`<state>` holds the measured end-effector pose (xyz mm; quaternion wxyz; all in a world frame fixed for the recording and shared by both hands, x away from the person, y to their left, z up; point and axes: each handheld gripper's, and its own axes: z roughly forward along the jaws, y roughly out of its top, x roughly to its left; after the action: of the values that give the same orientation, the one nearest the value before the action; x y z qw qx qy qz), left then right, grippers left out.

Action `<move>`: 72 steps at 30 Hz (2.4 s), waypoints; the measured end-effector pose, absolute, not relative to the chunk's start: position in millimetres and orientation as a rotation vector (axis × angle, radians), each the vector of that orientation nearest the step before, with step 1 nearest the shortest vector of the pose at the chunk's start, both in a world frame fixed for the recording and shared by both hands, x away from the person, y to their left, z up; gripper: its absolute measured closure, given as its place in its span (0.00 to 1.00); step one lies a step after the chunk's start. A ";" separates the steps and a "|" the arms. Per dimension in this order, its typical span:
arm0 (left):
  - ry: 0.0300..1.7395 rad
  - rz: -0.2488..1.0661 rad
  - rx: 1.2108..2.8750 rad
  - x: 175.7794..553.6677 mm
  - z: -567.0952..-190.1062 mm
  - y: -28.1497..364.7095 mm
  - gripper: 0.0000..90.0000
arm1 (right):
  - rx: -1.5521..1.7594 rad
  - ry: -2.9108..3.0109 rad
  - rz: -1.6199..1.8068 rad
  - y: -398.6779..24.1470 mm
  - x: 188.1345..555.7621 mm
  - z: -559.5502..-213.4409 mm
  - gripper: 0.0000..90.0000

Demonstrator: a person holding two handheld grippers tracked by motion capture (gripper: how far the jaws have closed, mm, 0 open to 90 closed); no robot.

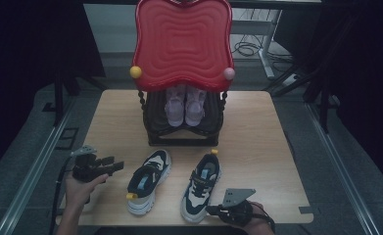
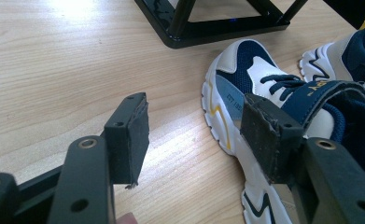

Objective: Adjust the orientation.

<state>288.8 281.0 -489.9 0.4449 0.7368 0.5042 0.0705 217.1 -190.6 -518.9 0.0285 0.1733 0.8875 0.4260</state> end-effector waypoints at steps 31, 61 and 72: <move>1.260 0.175 1.798 287.6 -488.4 289.7 0.47 | 0.446 2.715 1.318 -141.6 219.8 -519.2 0.99; 1.269 0.174 1.783 286.8 -489.1 293.9 0.47 | 0.649 2.550 1.342 -110.6 246.9 -520.6 0.99; 1.266 0.173 1.782 285.5 -487.4 294.3 0.47 | 0.726 2.394 1.467 -170.9 238.5 -480.1 0.99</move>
<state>285.5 294.3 -487.4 0.4570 0.7228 0.5136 0.0700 238.5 -170.9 -480.1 0.1206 0.2486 0.8195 0.5021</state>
